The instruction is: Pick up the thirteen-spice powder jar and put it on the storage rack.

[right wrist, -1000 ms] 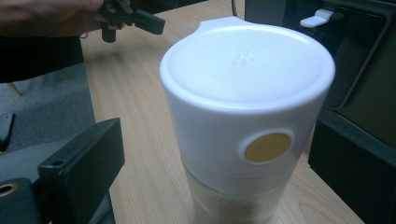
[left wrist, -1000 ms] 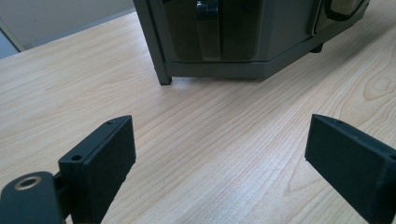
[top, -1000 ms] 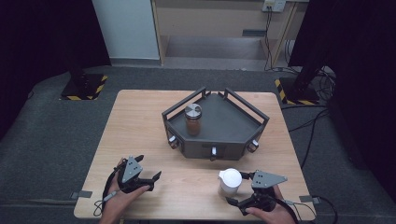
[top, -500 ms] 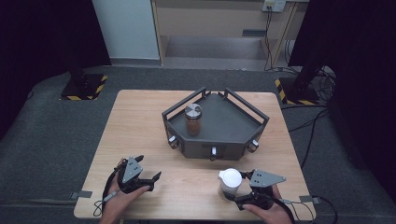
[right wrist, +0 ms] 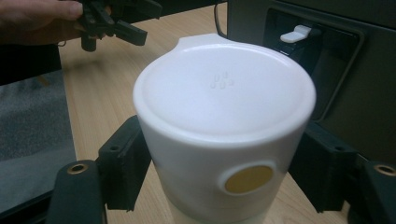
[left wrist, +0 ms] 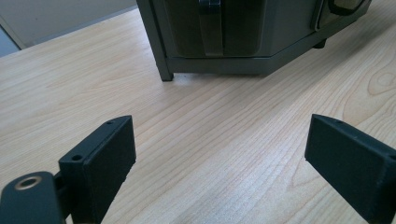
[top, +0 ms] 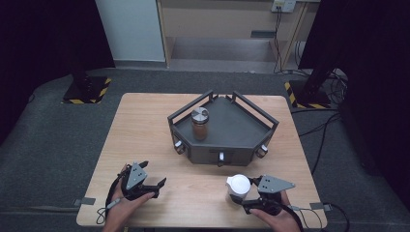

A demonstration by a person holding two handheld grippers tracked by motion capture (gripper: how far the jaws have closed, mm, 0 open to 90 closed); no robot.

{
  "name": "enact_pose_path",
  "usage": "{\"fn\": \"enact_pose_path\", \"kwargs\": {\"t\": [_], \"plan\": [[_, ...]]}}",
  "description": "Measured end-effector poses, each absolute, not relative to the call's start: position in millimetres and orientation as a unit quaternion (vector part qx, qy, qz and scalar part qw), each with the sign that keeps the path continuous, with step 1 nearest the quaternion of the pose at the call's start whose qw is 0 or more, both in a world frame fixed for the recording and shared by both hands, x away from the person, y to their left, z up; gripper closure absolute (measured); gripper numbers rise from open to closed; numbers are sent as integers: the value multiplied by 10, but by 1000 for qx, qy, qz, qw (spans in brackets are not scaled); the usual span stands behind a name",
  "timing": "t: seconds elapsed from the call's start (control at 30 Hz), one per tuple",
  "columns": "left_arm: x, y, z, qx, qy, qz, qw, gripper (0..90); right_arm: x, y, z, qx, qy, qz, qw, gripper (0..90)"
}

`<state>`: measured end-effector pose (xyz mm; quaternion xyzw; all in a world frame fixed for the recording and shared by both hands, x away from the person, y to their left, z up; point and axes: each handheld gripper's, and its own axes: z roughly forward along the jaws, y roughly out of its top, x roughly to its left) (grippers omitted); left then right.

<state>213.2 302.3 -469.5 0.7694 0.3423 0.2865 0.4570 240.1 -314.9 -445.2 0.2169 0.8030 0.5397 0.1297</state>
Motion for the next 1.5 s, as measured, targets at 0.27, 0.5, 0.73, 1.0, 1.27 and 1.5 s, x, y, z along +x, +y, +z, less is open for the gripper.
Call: {"fn": "enact_pose_path", "kwargs": {"t": [0.27,0.5,0.73,1.0,1.27,1.5], "plan": [[2138,3020,-4697,772,338,285,457,77,2375,-3134,-4454,217,802,539,138,302],[2143,3016,-4699,773,337,283,457,77,2363,-3131,-4440,214,803,538,142,309],[2145,3023,-4699,774,335,283,457,77,2366,-3152,-4437,217,801,541,136,311],[2148,3035,-4700,773,333,283,459,77,2345,-3179,-4395,220,797,544,142,312],[2154,3046,-4700,774,331,280,461,77,2317,-3286,-4329,231,795,541,151,312],[2161,3039,-4701,776,330,277,461,77,2308,-3335,-4296,237,794,537,157,312]]}}
